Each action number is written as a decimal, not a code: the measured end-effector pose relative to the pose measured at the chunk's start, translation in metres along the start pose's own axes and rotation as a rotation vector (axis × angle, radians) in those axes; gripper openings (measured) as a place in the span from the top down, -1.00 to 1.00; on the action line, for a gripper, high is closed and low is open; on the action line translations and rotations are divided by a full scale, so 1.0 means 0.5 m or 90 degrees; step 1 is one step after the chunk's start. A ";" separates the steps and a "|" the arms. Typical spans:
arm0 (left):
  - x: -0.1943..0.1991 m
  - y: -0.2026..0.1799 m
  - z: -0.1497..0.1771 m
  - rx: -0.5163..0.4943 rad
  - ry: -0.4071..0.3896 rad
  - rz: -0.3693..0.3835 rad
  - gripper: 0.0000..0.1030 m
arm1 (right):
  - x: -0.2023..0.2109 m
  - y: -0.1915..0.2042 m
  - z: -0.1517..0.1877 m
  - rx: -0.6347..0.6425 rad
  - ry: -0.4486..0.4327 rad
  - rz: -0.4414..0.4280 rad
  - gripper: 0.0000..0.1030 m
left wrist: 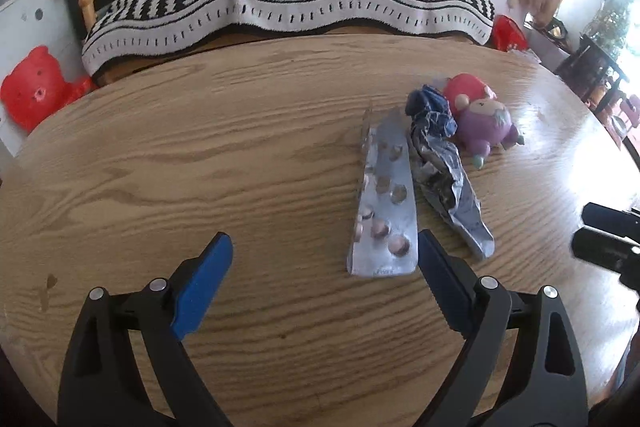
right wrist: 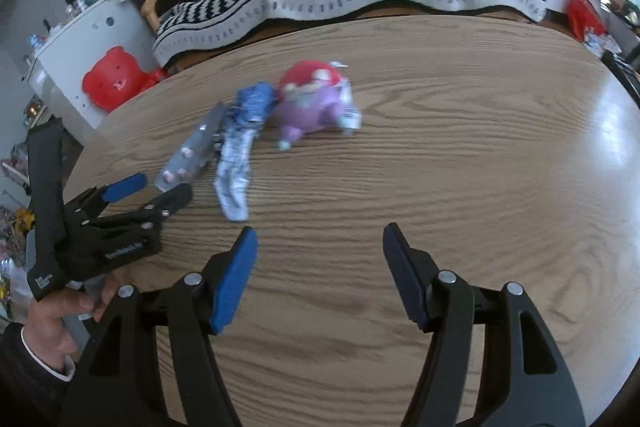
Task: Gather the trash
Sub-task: 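Grasp the silver pill blister pack with the left tool while the right grasps the crumpled foil, then carry the blister pack and foil to the black bin and open both tools, then move the left tool to the pink-purple plush toy and close on it, then lift the plush toy with the left tool while the right grasps the white paper strip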
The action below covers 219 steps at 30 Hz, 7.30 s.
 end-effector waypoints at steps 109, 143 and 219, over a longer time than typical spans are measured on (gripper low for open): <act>0.229 -1.216 0.466 -0.499 0.133 0.456 0.32 | 0.650 -0.827 0.662 -0.482 -0.042 0.273 0.59; 0.235 -0.773 0.102 -0.261 -0.037 0.287 -0.80 | 0.545 -0.532 0.255 -0.254 -0.170 0.226 -0.52; -0.054 -0.135 -0.147 -0.069 -0.025 0.136 0.28 | -0.162 -0.050 -0.184 0.130 -0.017 0.082 0.40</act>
Point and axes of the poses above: each gripper's, at about its wrist camera, not at the fingertips, and x roughly against the way its jaws point, y to its left, z to its underside, the point moved 10 cm from there along -x, roughly the way its jaws point, and after that the axes turned 3 degrees about -z, right-handed, at the moved point
